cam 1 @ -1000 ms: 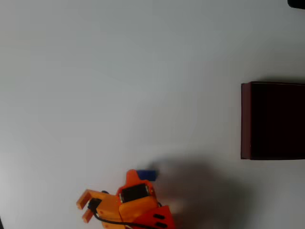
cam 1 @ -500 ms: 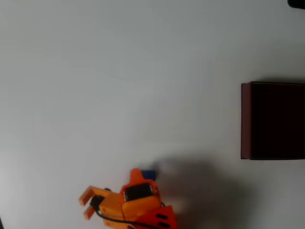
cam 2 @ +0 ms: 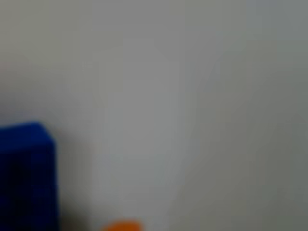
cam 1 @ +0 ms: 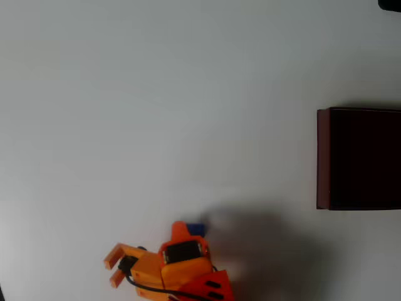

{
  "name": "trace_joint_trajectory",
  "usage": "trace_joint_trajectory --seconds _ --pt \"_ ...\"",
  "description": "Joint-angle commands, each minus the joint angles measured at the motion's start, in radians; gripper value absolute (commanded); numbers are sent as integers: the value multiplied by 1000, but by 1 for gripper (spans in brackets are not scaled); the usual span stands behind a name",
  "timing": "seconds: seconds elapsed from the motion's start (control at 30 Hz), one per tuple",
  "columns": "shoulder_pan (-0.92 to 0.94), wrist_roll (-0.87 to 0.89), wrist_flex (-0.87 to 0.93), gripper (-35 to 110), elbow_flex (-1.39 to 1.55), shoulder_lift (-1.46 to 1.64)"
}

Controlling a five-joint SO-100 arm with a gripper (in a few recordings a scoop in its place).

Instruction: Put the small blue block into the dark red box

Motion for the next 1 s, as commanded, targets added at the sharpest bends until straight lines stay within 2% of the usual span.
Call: trace_joint_trajectory --seconds 0.0,0.13,0.17,0.3,0.53,0.63,0.77,0.97 --pt "-12 8 12 0 2 0" --pt "-15 25 12 3 3 0" --pt "-15 129 6 2 5 0" --pt "-21 308 8 9 -37 5" --pt "29 341 78 16 -141 -28" --pt "44 374 51 18 -172 -146" --pt "-3 531 23 19 -371 -396" --pt "-98 658 216 21 -707 -821"
